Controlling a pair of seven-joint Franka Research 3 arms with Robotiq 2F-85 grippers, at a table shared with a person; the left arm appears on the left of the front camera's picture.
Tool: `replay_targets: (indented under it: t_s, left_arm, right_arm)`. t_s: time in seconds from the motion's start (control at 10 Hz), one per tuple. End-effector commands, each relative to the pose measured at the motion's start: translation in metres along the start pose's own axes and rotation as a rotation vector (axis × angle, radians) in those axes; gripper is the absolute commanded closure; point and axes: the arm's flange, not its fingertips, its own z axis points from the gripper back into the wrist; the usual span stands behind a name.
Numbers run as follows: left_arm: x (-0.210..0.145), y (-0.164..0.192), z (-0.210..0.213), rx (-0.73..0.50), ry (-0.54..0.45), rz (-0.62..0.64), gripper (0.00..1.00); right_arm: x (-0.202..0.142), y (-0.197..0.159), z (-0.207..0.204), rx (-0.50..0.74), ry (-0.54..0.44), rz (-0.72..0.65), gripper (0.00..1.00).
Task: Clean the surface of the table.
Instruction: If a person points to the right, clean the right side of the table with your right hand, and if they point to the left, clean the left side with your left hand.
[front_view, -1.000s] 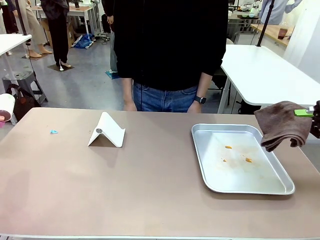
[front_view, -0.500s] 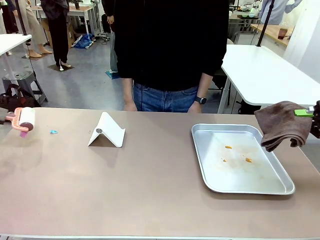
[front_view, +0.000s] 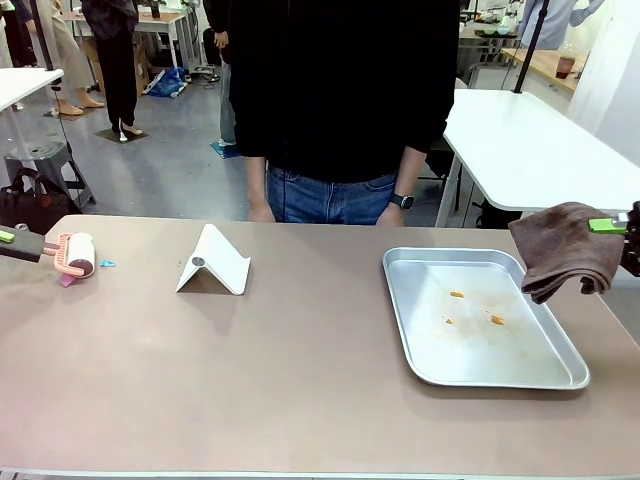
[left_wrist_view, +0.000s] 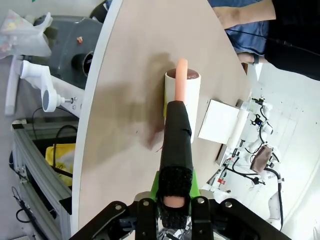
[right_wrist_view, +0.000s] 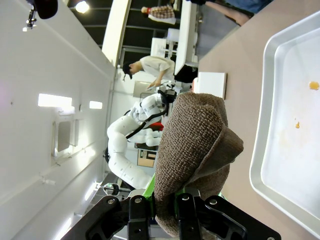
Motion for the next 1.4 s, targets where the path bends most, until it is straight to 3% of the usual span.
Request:
replay_targets:
  t_s: [0.0,0.3,1.3]
  left_arm:
    - [-0.004,-0.008,0.001,0.046,-0.003,-0.011,0.96]
    - [-0.006,-0.005,-0.015,0.105,0.026,-0.009,0.96]
    - [-0.007,-0.056,-0.062,0.121,0.085,-0.084,0.96]
  right_arm:
    - [-0.002,0.005,0.000,-0.001,0.006,-0.008,1.00]
    - [-0.002,0.005,0.000,-0.001,0.006,-0.008,1.00]
    - [-0.002,0.005,0.000,-0.001,0.006,-0.008,1.00]
